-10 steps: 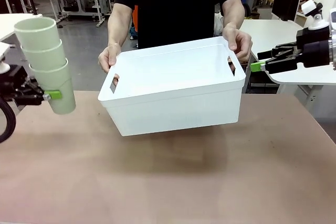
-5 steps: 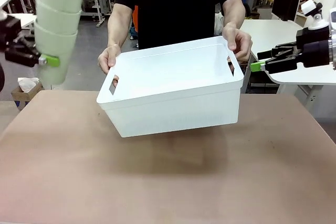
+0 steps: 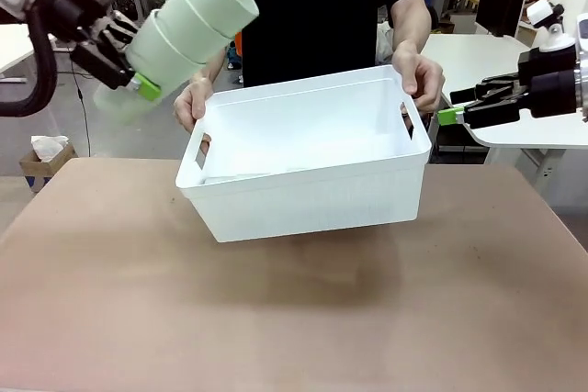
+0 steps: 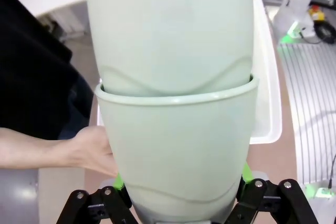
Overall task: Stack the cups and store them in the basket.
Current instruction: Place the stack of Reusable plastic cups into the Pantry Basket.
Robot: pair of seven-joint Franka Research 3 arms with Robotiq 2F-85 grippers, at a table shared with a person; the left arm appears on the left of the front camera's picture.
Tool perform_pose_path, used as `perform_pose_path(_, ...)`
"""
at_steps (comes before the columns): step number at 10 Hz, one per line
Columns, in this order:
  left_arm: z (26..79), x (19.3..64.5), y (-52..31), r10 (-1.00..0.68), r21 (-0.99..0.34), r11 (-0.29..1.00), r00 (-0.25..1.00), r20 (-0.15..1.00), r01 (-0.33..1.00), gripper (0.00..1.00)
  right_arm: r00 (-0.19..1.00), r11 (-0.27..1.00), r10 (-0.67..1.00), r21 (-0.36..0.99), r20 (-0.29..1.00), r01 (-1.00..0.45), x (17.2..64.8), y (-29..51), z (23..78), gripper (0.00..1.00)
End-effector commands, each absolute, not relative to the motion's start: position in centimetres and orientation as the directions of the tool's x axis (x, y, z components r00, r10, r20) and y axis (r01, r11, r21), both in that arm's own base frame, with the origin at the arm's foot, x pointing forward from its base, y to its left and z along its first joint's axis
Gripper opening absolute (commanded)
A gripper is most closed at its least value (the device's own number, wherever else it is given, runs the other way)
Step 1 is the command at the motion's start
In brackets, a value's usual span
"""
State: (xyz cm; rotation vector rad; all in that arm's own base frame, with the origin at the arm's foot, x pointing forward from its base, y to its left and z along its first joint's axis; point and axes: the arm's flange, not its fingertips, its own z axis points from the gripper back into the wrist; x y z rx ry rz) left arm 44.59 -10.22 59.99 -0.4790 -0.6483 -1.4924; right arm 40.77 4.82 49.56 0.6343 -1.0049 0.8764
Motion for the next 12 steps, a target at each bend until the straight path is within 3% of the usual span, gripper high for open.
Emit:
perform_pose_path(1,60.9,44.6,-11.0,-0.787,0.121,0.102,0.006,0.617,0.987,0.85,0.274,0.518,0.314,0.078,0.909,-0.852,40.9,4.8,49.7,1.00)
perform_pose_path(6,60.1,44.7,-11.3,-0.778,0.099,0.057,-0.018,0.628,0.993,0.85,0.274,0.518,0.314,0.078,0.909,-0.852,40.9,4.8,49.7,1.00)
perform_pose_path(12,63.8,46.8,-24.1,-0.873,0.109,-0.074,-0.117,0.474,0.991,0.85,0.274,0.518,0.314,0.078,0.909,-0.852,40.9,4.8,49.7,1.00)
